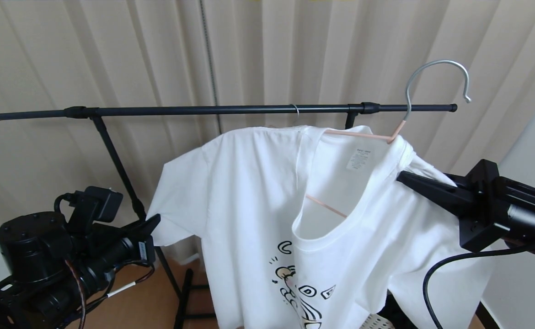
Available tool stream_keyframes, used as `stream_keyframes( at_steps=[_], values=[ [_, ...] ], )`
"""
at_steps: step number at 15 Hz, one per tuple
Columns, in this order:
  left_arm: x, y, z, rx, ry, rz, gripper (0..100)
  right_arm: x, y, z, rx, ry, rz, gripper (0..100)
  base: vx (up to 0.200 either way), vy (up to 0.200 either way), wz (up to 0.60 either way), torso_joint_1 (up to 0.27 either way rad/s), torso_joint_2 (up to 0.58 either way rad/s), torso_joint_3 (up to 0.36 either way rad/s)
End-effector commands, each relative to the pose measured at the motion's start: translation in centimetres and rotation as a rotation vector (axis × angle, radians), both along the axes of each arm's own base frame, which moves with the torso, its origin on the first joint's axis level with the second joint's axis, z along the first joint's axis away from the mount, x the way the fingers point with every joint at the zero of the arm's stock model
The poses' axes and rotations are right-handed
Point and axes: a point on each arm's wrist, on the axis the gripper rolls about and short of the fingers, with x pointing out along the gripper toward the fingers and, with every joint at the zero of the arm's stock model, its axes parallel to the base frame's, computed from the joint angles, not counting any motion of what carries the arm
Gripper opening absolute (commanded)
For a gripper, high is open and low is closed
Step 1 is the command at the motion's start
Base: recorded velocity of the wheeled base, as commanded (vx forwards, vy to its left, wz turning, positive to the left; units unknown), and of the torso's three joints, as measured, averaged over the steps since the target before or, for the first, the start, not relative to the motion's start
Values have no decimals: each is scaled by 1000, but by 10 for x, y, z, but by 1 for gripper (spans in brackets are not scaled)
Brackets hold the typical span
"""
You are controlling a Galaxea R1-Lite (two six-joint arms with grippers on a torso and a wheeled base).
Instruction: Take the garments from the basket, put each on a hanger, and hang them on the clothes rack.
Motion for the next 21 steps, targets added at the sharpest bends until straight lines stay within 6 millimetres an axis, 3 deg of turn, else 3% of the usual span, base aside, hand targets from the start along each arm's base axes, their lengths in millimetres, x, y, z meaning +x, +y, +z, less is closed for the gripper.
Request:
stream_keyframes(
  at_steps=[1,6,9,11,13,16,21],
  values=[
    [-1,0,-2,3,8,-2,100,0,0,-1,-1,3,1,0,0,0,0,0,0,0],
    [-7,-4,16,-25,-65,-63,100,3,1,-10,-21,40,56,0,0,0,0,0,0,0],
    [-3,-6,38,-42,-112,-102,100,8,-2,-20,-36,72,74,0,0,0,0,0,0,0],
    [-3,-8,64,-53,-118,-165,100,13,-5,-26,-46,100,99,0,0,0,0,0,0,0],
    [-9,-17,104,-64,-100,-263,100,15,-8,-30,-54,115,137,0,0,0,0,0,0,0],
    [-13,-33,132,-76,-51,-433,100,18,-10,-37,-62,143,166,0,0,0,0,0,0,0],
    [-12,-74,151,-63,64,-620,100,12,-8,-40,-66,156,212,0,0,0,0,0,0,0]
  ],
)
